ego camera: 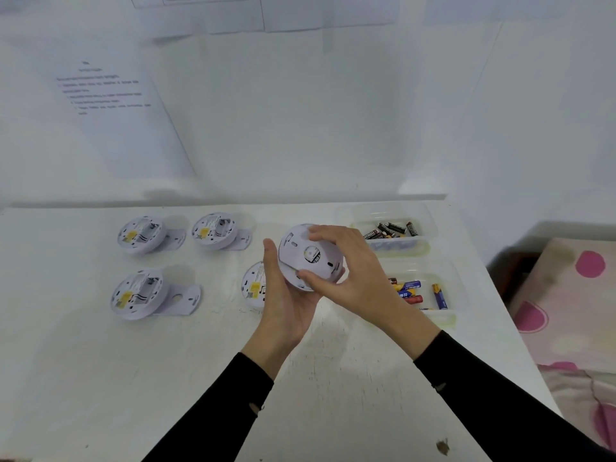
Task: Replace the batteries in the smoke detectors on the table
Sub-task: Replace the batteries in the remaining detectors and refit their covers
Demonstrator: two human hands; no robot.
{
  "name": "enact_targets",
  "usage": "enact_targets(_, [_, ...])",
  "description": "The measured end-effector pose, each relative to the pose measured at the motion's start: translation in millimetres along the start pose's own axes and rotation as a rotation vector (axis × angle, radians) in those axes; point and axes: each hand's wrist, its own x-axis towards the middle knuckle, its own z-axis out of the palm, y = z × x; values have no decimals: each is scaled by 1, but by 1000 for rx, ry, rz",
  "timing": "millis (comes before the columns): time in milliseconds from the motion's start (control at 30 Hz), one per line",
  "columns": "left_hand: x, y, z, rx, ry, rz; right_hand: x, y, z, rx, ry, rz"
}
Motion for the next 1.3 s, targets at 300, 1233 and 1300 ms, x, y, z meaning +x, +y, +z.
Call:
enact_targets(300, [9,-2,-5,18,-7,-2,7,11,-15,202,8,315])
enact_targets(1233, [16,3,-24,309,-66,128,30,41,-35,826,-146,894])
enact_targets(1300, [16,3,-23,296,-53,127,29,41,-35,840,-137,906])
